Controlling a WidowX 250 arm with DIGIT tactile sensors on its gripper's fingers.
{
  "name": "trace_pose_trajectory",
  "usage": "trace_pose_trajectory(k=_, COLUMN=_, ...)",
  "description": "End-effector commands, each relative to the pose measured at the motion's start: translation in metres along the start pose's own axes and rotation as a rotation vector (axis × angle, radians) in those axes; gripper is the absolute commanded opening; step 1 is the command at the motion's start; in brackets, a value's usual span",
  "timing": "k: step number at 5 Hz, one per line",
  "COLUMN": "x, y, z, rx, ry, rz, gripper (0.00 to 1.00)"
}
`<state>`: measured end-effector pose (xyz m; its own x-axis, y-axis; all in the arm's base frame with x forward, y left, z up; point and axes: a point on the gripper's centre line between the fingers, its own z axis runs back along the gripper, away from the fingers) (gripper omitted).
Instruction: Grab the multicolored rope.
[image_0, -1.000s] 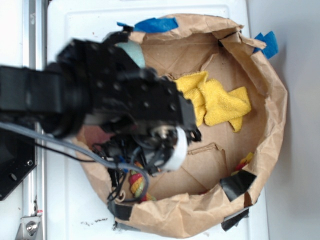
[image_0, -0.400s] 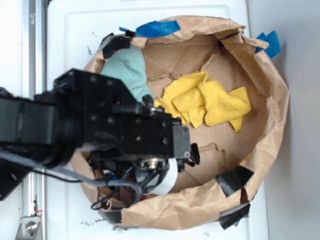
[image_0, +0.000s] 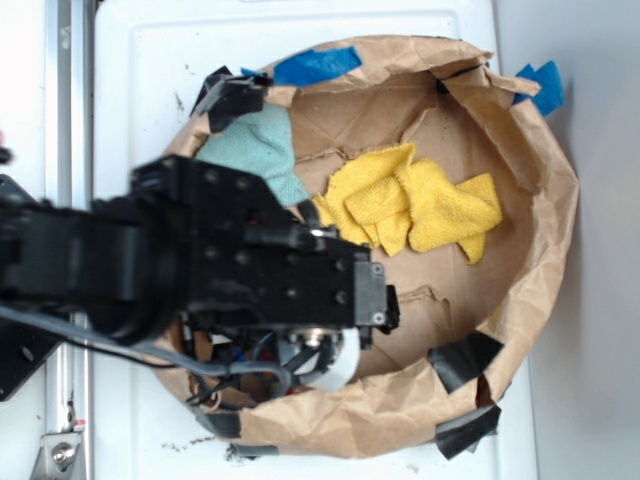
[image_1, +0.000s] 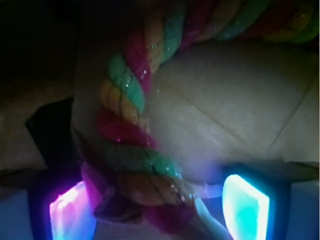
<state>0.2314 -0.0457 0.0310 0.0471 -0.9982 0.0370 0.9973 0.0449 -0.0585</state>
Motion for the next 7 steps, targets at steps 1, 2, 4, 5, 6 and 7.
trace_pose_trajectory(k=1, x=0.009, y=0.001, z=-0.012, rx=-0.006, ry=0.027, rz=0.007, gripper=1.00)
trace_pose_trajectory(k=2, x=0.007, y=0.000, z=-0.012, rx=0.003, ry=0.010, rz=0.022, gripper=0.04)
trace_pose_trajectory(k=4, x=0.004, y=0.002, z=-0.007, rx=0.007, ry=0.002, rz=0.031, gripper=0.00)
trace_pose_trajectory(k=5, x=0.002, y=0.003, z=-0.004, rx=0.013, ry=-0.003, rz=0.041, gripper=0.00)
trace_pose_trajectory(k=6, x=-0.001, y=0.005, z=-0.001, rx=0.018, ry=-0.002, rz=0.058, gripper=0.00)
trace_pose_trajectory(k=7, x=-0.008, y=0.009, z=0.009, rx=0.038, ry=-0.012, rz=0.084, gripper=1.00)
